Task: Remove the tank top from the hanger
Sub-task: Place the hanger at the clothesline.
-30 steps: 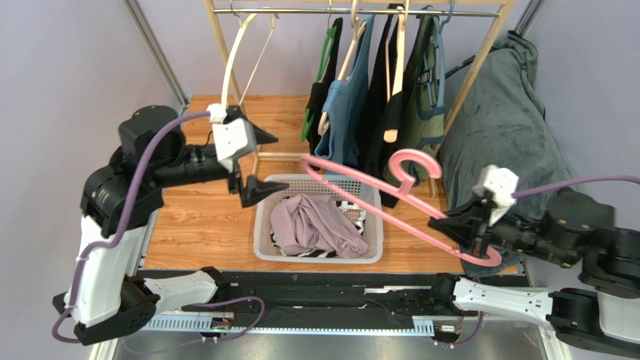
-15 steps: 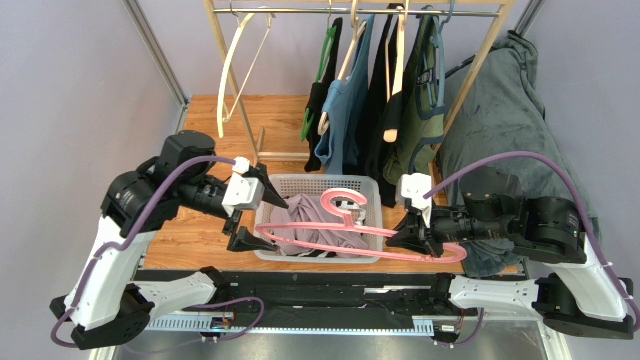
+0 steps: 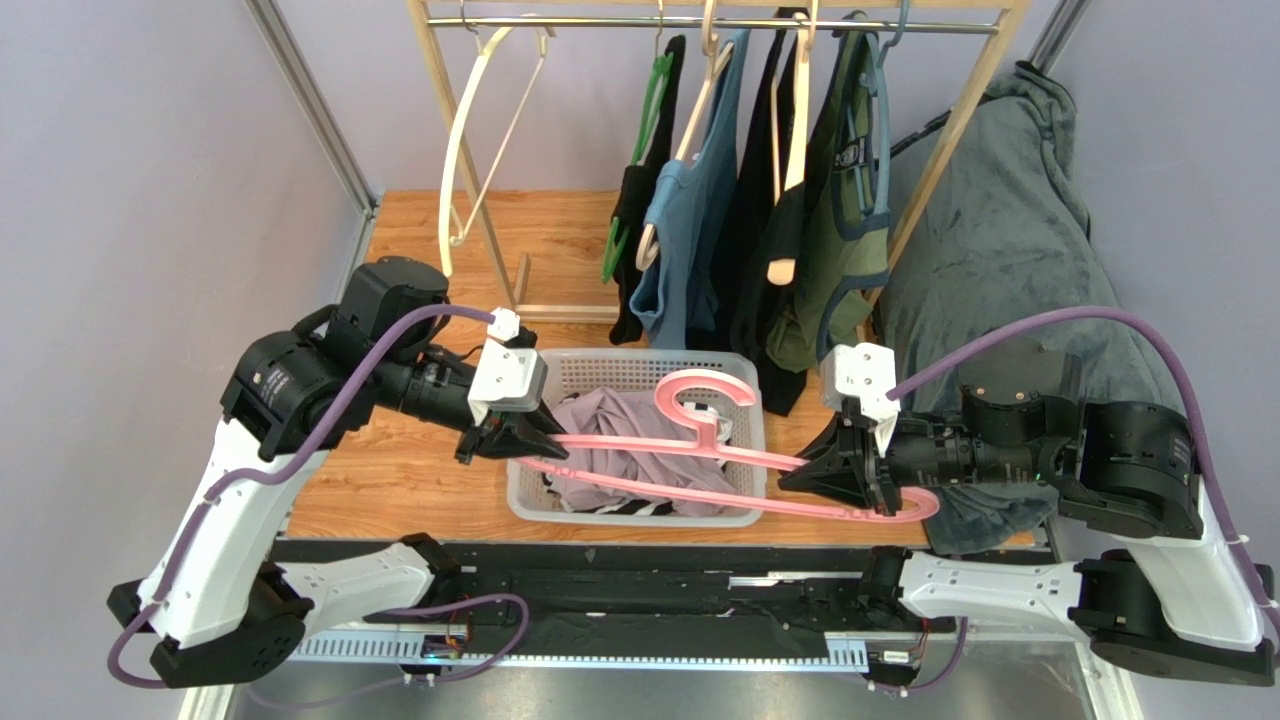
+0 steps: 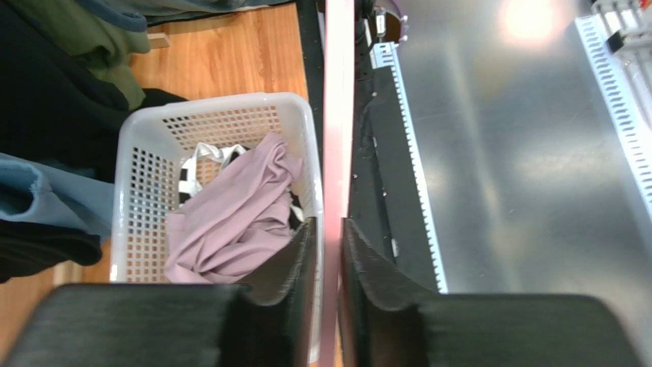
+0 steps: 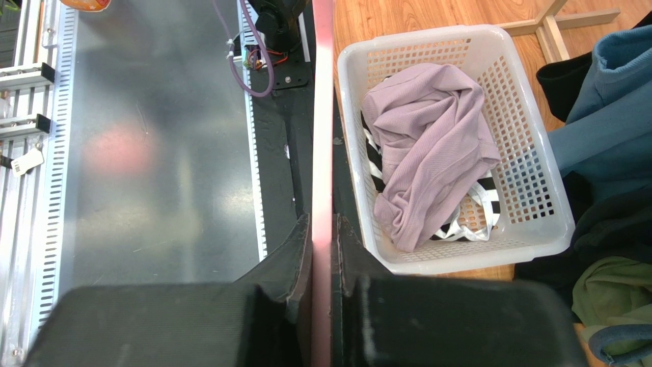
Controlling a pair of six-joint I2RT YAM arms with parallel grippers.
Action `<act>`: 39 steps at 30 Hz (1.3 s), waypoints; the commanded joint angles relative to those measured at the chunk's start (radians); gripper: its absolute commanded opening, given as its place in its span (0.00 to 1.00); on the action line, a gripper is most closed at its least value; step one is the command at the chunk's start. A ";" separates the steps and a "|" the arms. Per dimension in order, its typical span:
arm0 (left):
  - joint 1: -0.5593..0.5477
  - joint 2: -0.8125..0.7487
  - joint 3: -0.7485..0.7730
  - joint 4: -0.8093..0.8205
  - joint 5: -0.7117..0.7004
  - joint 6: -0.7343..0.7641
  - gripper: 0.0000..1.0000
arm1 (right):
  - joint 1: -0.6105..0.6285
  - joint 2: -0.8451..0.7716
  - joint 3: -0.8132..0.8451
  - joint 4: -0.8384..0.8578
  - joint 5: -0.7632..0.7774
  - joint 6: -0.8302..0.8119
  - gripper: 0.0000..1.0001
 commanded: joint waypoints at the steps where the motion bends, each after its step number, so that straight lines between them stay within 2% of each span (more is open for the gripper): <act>1: -0.004 -0.001 0.047 0.006 0.000 0.008 0.14 | -0.003 -0.008 0.034 0.060 0.012 -0.020 0.00; 3: -0.005 -0.009 0.049 0.010 -0.008 0.005 0.09 | -0.003 -0.011 0.031 0.060 0.021 -0.018 0.00; 4: -0.005 -0.012 0.049 0.018 -0.013 0.003 0.00 | -0.003 -0.012 0.029 0.063 0.033 -0.018 0.00; 6: -0.004 -0.018 0.047 0.023 -0.026 -0.012 0.00 | -0.003 -0.017 0.028 0.075 0.079 -0.012 0.00; 9: -0.005 -0.034 0.050 0.038 -0.043 -0.041 0.00 | -0.003 -0.043 0.022 0.118 0.168 -0.009 0.21; 11: -0.005 -0.061 0.062 0.046 -0.059 -0.061 0.00 | -0.003 -0.067 0.012 0.155 0.229 -0.001 0.48; 12: -0.002 -0.072 0.066 0.049 -0.065 -0.061 0.00 | -0.003 -0.093 0.006 0.193 0.278 -0.001 0.53; 13: -0.002 -0.099 0.081 0.040 -0.063 -0.051 0.00 | -0.003 -0.113 0.005 0.211 0.330 -0.003 0.65; 17: 0.050 -0.149 0.160 0.010 -0.008 -0.038 0.00 | -0.002 -0.201 -0.012 0.307 0.420 -0.023 0.80; 18: 0.067 -0.161 0.194 0.010 -0.014 -0.044 0.00 | -0.002 -0.215 -0.003 0.331 0.458 -0.026 0.86; 20: 0.084 -0.192 0.228 0.021 -0.051 -0.089 0.00 | -0.003 -0.239 0.008 0.351 0.498 -0.026 0.87; 22: 0.126 -0.218 0.254 0.076 -0.176 -0.177 0.00 | -0.003 -0.255 0.012 0.374 0.570 -0.018 0.87; 23: 0.140 -0.225 0.250 0.096 -0.263 -0.202 0.00 | -0.003 -0.256 0.012 0.380 0.599 -0.001 0.85; 25: 0.204 -0.250 0.213 0.139 -0.315 -0.266 0.00 | -0.003 -0.250 0.018 0.380 0.680 0.019 0.81; 28: 0.237 -0.296 0.182 0.168 -0.371 -0.300 0.00 | -0.003 -0.233 0.023 0.365 0.740 0.043 0.76; 32: 0.283 -0.328 0.220 0.200 -0.567 -0.329 0.00 | -0.003 -0.192 0.064 0.328 0.828 0.068 0.73; 39: 0.398 -0.347 0.118 0.311 -0.646 -0.471 0.00 | -0.005 -0.178 0.028 0.305 0.898 0.089 0.72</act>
